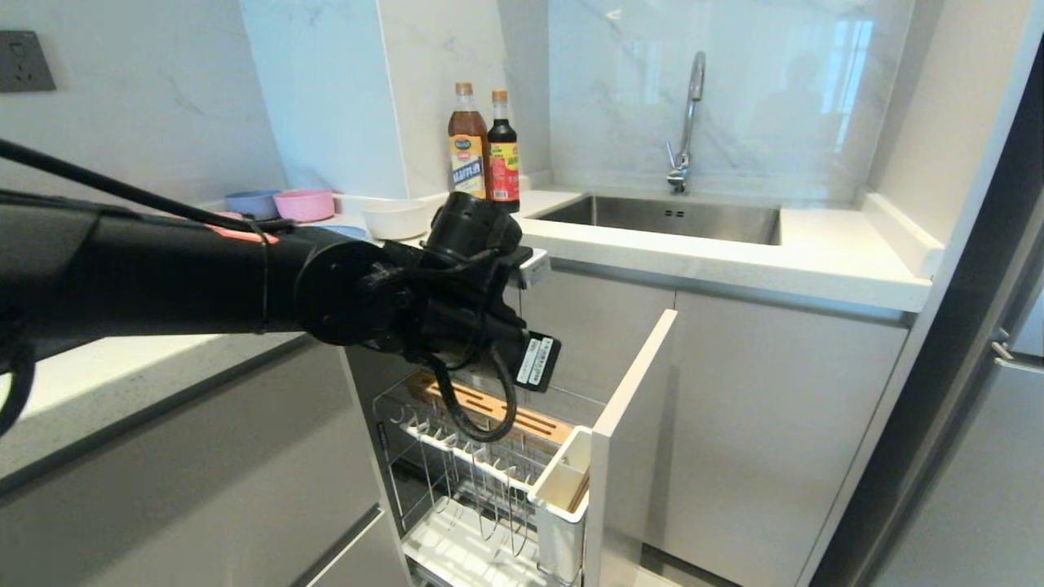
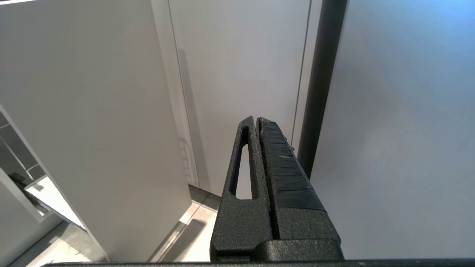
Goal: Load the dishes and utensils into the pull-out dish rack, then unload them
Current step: Open the cupboard, then pick up the chopsticks and place it in the cupboard
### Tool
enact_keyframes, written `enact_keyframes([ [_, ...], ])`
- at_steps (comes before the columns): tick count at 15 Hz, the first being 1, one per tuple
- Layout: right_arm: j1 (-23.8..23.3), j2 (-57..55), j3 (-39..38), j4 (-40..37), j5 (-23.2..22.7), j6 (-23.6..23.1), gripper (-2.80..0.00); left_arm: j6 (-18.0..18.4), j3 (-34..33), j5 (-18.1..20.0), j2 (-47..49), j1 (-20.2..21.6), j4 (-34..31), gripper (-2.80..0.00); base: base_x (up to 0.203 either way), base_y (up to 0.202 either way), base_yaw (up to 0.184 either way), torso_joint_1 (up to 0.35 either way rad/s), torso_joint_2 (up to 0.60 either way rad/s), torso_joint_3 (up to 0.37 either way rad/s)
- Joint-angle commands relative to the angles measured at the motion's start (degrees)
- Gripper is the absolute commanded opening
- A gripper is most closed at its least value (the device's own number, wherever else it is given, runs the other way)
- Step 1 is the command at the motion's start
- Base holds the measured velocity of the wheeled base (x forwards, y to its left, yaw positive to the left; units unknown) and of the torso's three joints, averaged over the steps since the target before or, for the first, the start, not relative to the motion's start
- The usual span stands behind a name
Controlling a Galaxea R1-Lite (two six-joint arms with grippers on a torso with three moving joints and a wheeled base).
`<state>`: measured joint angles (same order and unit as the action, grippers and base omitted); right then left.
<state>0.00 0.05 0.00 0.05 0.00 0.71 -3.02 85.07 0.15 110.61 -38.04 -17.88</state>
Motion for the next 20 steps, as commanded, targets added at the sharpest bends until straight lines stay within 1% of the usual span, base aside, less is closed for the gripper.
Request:
enact_keyframes([
  [1, 0.0, 0.0, -0.1, 0.0, 0.0, 0.0, -2.80, 0.0, -1.6, -0.2, -4.2, 1.5, -0.1, -2.80, 0.000, 0.000, 0.000, 0.000, 0.00, 0.000],
  [3, 0.0, 0.0, -0.1, 0.0, 0.0, 0.0, -2.80, 0.0, -3.0, -1.6, -8.5, 2.6, 0.0, -2.80, 0.000, 0.000, 0.000, 0.000, 0.00, 0.000],
  [4, 0.0, 0.0, 0.0, 0.0, 0.0, 0.0, -2.80, 0.0, -3.6, -3.0, -10.8, 3.1, 0.0, -2.80, 0.000, 0.000, 0.000, 0.000, 0.00, 0.000],
  [11, 0.0, 0.0, -0.1, 0.0, 0.0, 0.0, -2.80, 0.2, -7.2, -16.7, -27.2, 3.1, 0.0, -2.80, 0.000, 0.000, 0.000, 0.000, 0.00, 0.000],
  [14, 0.0, 0.0, -0.1, 0.0, 0.0, 0.0, -2.80, 0.3, -8.7, -20.0, -33.9, 3.7, -0.4, -2.80, 0.000, 0.000, 0.000, 0.000, 0.00, 0.000],
  [15, 0.0, 0.0, -0.1, 0.0, 0.0, 0.0, -2.80, 0.5, -8.9, -20.3, -36.6, 5.2, -0.6, -2.80, 0.000, 0.000, 0.000, 0.000, 0.00, 0.000],
  [17, 0.0, 0.0, -0.1, 0.0, 0.0, 0.0, -2.80, 1.3, -9.3, -20.1, -41.7, 10.2, -0.8, -2.80, 0.000, 0.000, 0.000, 0.000, 0.00, 0.000],
  [18, 0.0, 0.0, -0.1, 0.0, 0.0, 0.0, -2.80, 1.8, -9.9, -19.5, -45.1, 13.3, -0.8, -2.80, 0.000, 0.000, 0.000, 0.000, 0.00, 0.000],
  [20, 0.0, 0.0, -0.1, 0.0, 0.0, 0.0, -2.80, 3.3, -11.9, -16.8, -53.1, 21.6, -0.8, -2.80, 0.000, 0.000, 0.000, 0.000, 0.00, 0.000],
])
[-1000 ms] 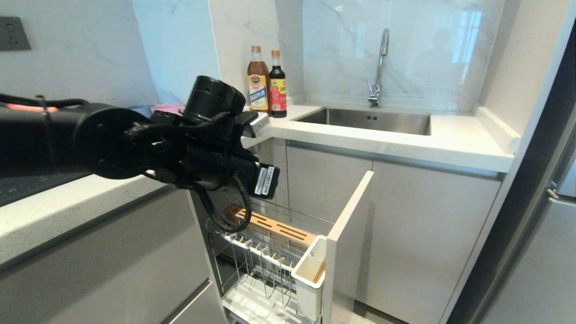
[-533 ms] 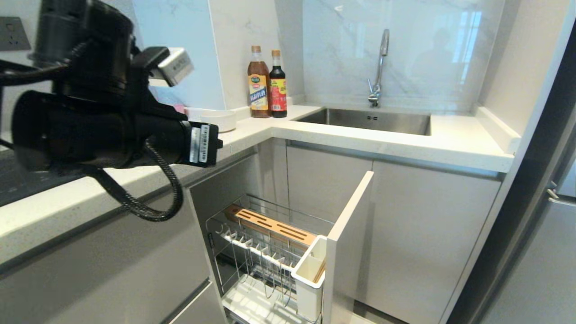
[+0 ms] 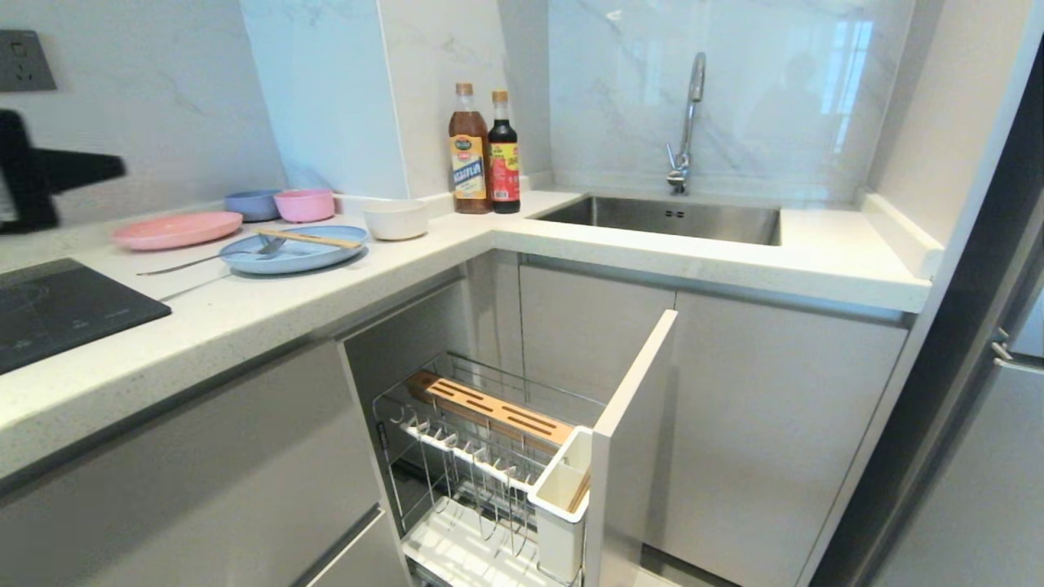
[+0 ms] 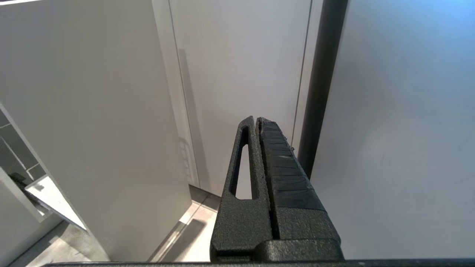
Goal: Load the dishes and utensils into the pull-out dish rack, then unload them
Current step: Pick up the chopsticks and place it in the cupboard
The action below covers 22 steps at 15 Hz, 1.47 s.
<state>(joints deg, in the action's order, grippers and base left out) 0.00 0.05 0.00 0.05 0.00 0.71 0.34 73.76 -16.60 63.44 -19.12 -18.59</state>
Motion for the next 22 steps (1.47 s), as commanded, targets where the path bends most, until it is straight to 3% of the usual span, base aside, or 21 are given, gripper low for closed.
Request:
enact_keyframes([
  [1, 0.0, 0.0, -0.1, 0.0, 0.0, 0.0, -2.80, 0.6, -2.2, 1.8, -9.8, 7.1, 0.0, -2.80, 0.000, 0.000, 0.000, 0.000, 0.00, 0.000],
  [4, 0.0, 0.0, -0.1, 0.0, 0.0, 0.0, -2.80, 1.7, -9.5, 6.2, -22.5, 13.4, 0.4, -2.80, 0.000, 0.000, 0.000, 0.000, 0.00, 0.000],
  [6, 0.0, 0.0, -0.1, 0.0, 0.0, 0.0, -2.80, 3.3, -16.2, 11.6, -31.6, 17.0, 0.7, -2.80, 0.000, 0.000, 0.000, 0.000, 0.00, 0.000],
  [10, 0.0, 0.0, -0.1, 0.0, 0.0, 0.0, -2.80, 4.7, -33.2, 16.6, -46.2, 20.9, 2.2, -2.80, 0.000, 0.000, 0.000, 0.000, 0.00, 0.000],
  [14, 0.0, 0.0, -0.1, 0.0, 0.0, 0.0, -2.80, 2.4, -45.2, 15.3, -53.7, 20.7, 9.9, -2.80, 0.000, 0.000, 0.000, 0.000, 0.00, 0.000],
  [18, 0.0, 0.0, -0.1, 0.0, 0.0, 0.0, -2.80, 2.5, -52.9, 15.3, -61.2, 19.7, 10.6, -2.80, 0.000, 0.000, 0.000, 0.000, 0.00, 0.000],
  [22, 0.0, 0.0, 0.0, 0.0, 0.0, 0.0, -2.80, 2.7, -64.6, 15.2, -63.3, 19.6, 18.5, -2.80, 0.000, 0.000, 0.000, 0.000, 0.00, 0.000],
])
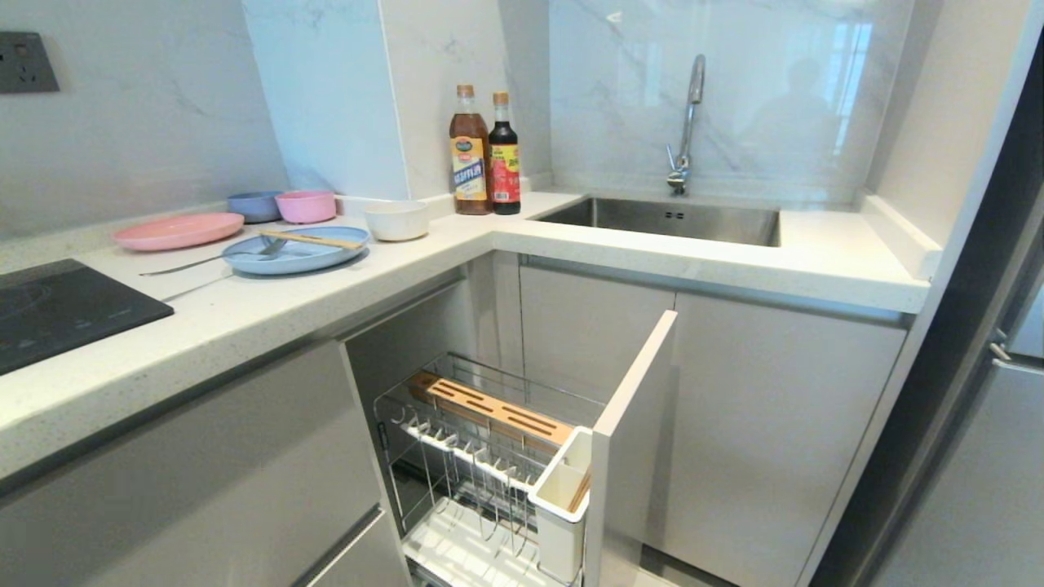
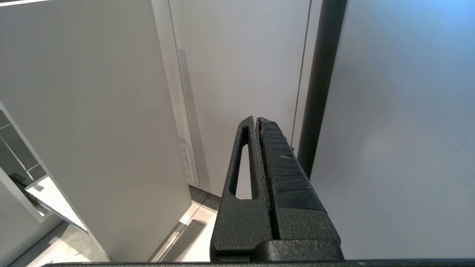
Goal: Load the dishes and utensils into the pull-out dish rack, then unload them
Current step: Pick up the chopsticks and place it in the cupboard
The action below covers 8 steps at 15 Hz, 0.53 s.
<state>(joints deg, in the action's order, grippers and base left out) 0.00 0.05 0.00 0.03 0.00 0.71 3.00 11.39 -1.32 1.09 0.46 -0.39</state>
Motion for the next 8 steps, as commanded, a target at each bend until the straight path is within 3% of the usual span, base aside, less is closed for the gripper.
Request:
enact_keyframes([
  [1, 0.0, 0.0, -0.1, 0.1, 0.0, 0.0, -2.80, 0.0, -4.7, -0.1, -1.0, 0.0, 1.4, -2.80, 0.000, 0.000, 0.000, 0.000, 0.00, 0.000],
  [4, 0.0, 0.0, -0.1, 0.0, 0.0, 0.0, -2.80, 0.2, -12.6, -0.2, -1.0, 0.0, 7.7, -2.80, 0.000, 0.000, 0.000, 0.000, 0.00, 0.000],
  [8, 0.0, 0.0, -0.1, 0.0, 0.0, 0.0, -2.80, 0.1, -12.8, 1.1, -1.0, 0.0, 5.3, -2.80, 0.000, 0.000, 0.000, 0.000, 0.00, 0.000],
])
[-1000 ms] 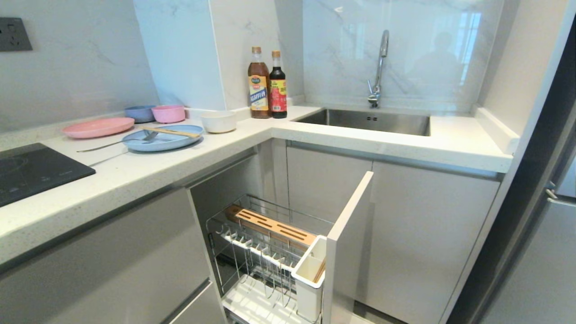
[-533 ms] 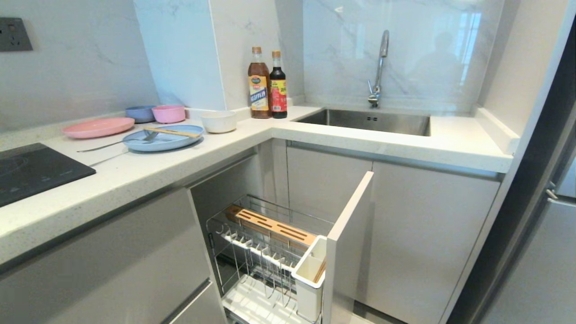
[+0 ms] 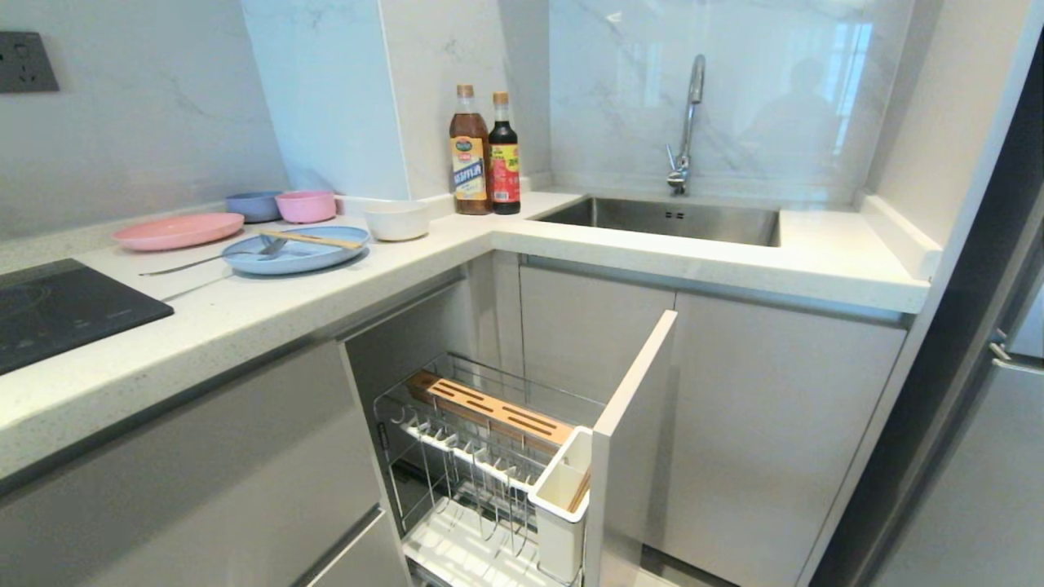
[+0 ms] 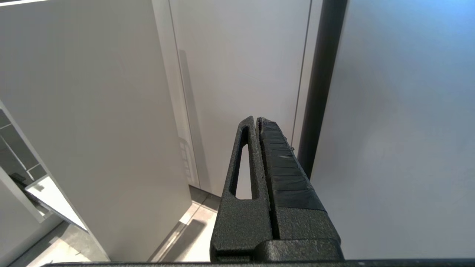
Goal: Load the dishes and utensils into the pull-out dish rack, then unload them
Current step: Pick up the chopsticks and place it in the cupboard
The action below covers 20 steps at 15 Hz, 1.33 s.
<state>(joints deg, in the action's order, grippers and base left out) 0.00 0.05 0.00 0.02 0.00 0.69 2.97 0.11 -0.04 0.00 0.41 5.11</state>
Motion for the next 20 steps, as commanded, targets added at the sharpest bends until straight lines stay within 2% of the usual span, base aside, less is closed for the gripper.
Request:
enact_keyframes([
  [1, 0.0, 0.0, -0.1, 0.0, 0.0, 0.0, -2.80, -0.2, -0.7, 1.1, 0.1, 0.0, -4.7, -2.80, 0.000, 0.000, 0.000, 0.000, 0.00, 0.000],
  [3, 0.0, 0.0, -0.1, 0.0, 0.0, 0.0, -2.80, -1.1, 0.2, 2.1, 0.1, -0.2, -6.3, -2.80, 0.000, 0.000, 0.000, 0.000, 0.00, 0.000],
  [8, 0.0, 0.0, -0.1, 0.1, 0.0, 0.0, -2.80, -4.1, 0.1, 0.8, 0.1, -0.2, -5.8, -2.80, 0.000, 0.000, 0.000, 0.000, 0.00, 0.000],
  [20, 0.0, 0.0, -0.1, 0.0, 0.0, 0.0, -2.80, -5.2, 0.2, 0.1, 0.1, -0.2, -5.9, -2.80, 0.000, 0.000, 0.000, 0.000, 0.00, -0.022],
])
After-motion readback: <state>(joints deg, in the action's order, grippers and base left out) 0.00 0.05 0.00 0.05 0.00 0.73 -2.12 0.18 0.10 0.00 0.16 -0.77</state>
